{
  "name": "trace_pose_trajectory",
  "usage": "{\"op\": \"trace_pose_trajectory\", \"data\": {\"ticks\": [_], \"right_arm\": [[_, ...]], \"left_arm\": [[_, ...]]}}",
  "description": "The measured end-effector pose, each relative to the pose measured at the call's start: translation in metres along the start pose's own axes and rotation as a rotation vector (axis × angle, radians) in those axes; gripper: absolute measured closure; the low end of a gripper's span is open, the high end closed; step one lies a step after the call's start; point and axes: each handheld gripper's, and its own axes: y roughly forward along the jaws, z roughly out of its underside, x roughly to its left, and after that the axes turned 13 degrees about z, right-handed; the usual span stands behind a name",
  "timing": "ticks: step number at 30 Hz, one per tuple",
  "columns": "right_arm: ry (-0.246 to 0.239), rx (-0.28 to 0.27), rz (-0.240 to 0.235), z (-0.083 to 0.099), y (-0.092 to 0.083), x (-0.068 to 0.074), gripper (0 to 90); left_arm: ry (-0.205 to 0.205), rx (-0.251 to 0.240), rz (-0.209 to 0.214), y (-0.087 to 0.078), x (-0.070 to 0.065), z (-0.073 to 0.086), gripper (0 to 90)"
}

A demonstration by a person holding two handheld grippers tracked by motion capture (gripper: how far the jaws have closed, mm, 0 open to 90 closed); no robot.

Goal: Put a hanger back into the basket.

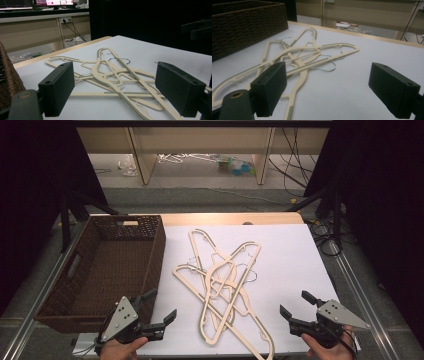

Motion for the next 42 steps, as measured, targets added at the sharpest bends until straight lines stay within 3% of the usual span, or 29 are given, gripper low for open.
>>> {"op": "trace_pose_trajectory", "data": {"ticks": [5,14,15,20,26,29,33,36,37,40,42], "right_arm": [[-0.01,0.018,0.017,0.001,0.002,0.001,15.9],[0.005,0.048,0.025,-0.001,0.012,0.002,16.5],[0.021,0.092,0.035,-0.002,0.017,0.006,16.7],[-0.011,0.121,0.02,-0.005,0.026,0.01,17.6],[-0.041,0.153,-0.004,-0.014,0.048,0.023,15.9],[-0.057,0.214,-0.004,-0.02,0.069,0.033,16.7],[-0.05,0.247,-0.003,-0.023,0.084,0.041,16.8],[-0.082,0.301,0.004,-0.027,0.107,0.052,16.7],[-0.082,0.301,0.004,-0.027,0.107,0.052,16.7],[-0.096,0.365,0.004,-0.026,0.123,0.06,16.8],[-0.105,0.364,0.006,-0.025,0.128,0.061,16.8]], "left_arm": [[-0.007,-0.004,0.015,0.002,0.0,0.001,15.9],[-0.006,0.01,0.004,0.002,0.001,0.001,15.9],[-0.007,0.012,0.002,0.002,0.001,0.001,15.8],[-0.001,0.013,0.002,0.002,0.001,0.001,15.9],[0.003,0.01,-0.001,0.002,0.001,0.001,15.9],[-0.011,0.003,-0.012,0.002,0.001,0.002,15.9],[-0.017,-0.001,-0.018,0.001,0.001,0.001,15.9],[-0.017,0.0,-0.017,0.002,0.001,0.001,15.9],[-0.021,-0.002,-0.014,0.002,0.001,0.002,15.9],[0.002,0.002,-0.009,0.002,0.002,0.001,15.9],[0.003,0.002,-0.01,0.002,0.002,0.001,15.9]]}}
